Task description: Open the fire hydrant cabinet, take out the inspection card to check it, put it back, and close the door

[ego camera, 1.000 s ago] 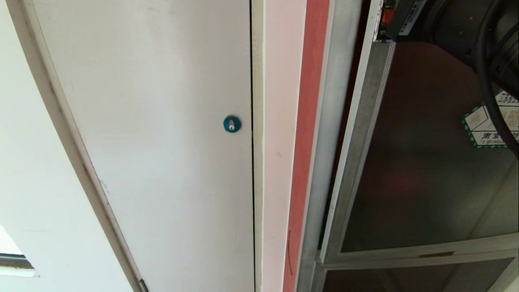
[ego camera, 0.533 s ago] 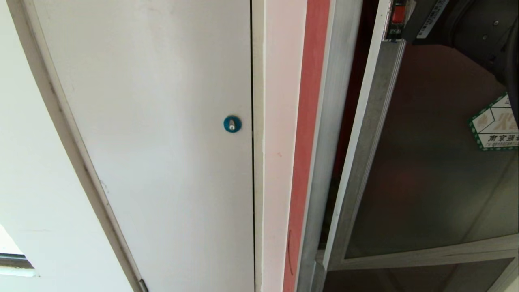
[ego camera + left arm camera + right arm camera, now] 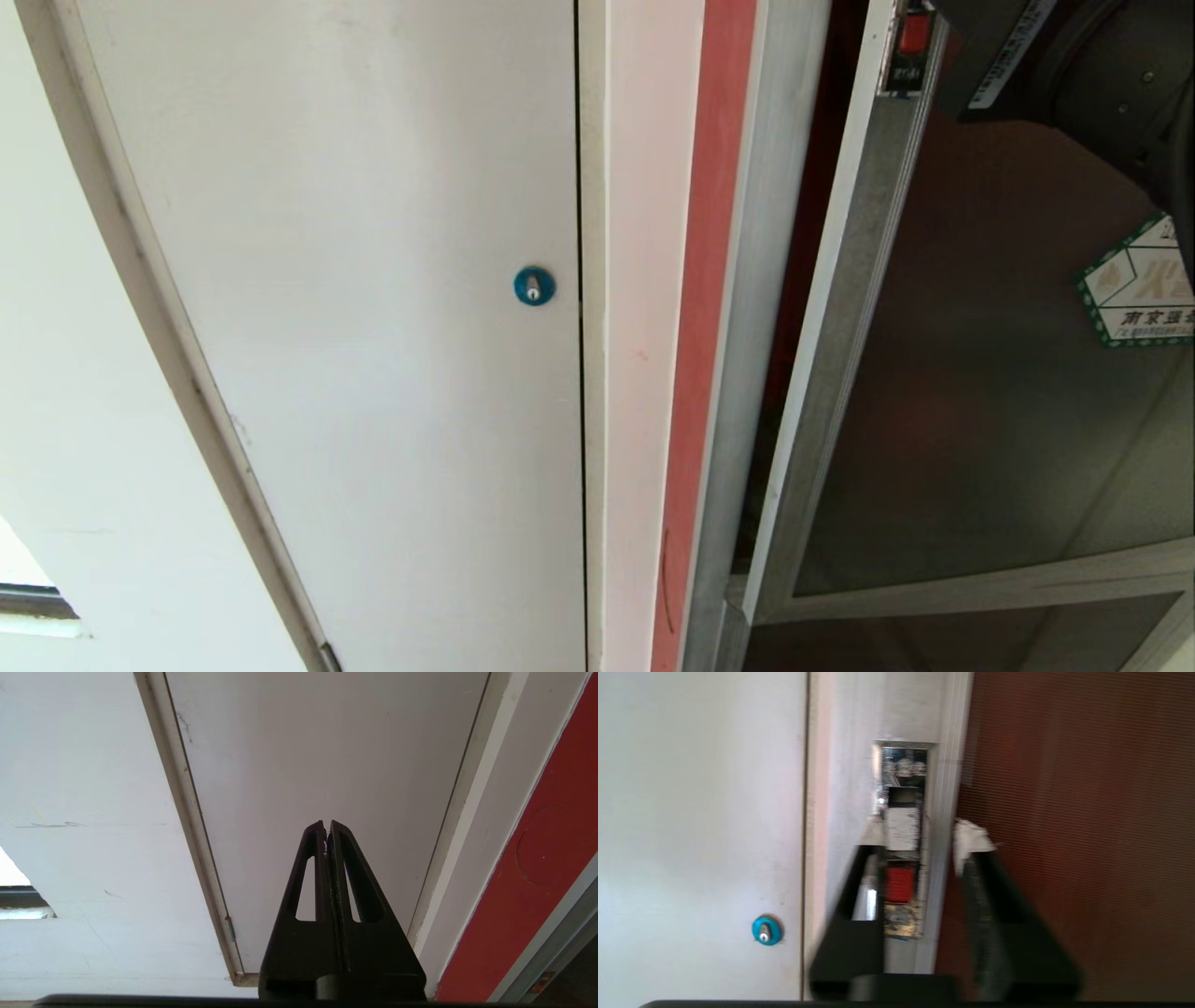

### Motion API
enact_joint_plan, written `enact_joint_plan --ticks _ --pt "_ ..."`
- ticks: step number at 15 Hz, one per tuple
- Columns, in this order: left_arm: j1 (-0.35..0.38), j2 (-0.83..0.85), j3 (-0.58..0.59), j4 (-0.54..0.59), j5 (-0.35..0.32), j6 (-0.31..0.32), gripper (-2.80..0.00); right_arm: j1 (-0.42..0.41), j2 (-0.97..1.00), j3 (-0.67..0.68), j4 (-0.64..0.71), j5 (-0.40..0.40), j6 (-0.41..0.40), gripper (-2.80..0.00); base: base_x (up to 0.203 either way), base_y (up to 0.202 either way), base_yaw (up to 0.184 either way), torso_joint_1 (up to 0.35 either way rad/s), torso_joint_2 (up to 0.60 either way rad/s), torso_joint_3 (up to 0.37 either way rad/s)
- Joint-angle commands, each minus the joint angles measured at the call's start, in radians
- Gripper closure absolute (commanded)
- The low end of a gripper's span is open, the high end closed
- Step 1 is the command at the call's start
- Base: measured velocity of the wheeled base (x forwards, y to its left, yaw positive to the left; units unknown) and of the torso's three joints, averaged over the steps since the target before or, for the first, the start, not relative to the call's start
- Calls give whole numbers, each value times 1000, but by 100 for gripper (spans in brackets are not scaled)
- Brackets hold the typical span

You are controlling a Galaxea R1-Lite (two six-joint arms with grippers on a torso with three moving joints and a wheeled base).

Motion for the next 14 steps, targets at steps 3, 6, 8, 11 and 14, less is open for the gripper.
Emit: enact_joint_plan --ticks 3,6,8,11,14 --pt "0 1 0 0 0 0 0 4 -22 29 -3 13 -7 -280 0 0 0 0 0 0" --pt "0 1 0 0 0 0 0 21 -56 96 -2 39 -7 -280 0 0 0 0 0 0" --pt "0 1 0 0 0 0 0 26 -79 128 -1 61 -7 -280 0 0 0 0 0 0" --pt "0 1 0 0 0 0 0 26 -120 177 -3 61 -7 -280 0 0 0 0 0 0" --pt "0 1 0 0 0 0 0 26 -165 224 -3 61 -6 -280 0 0 0 0 0 0"
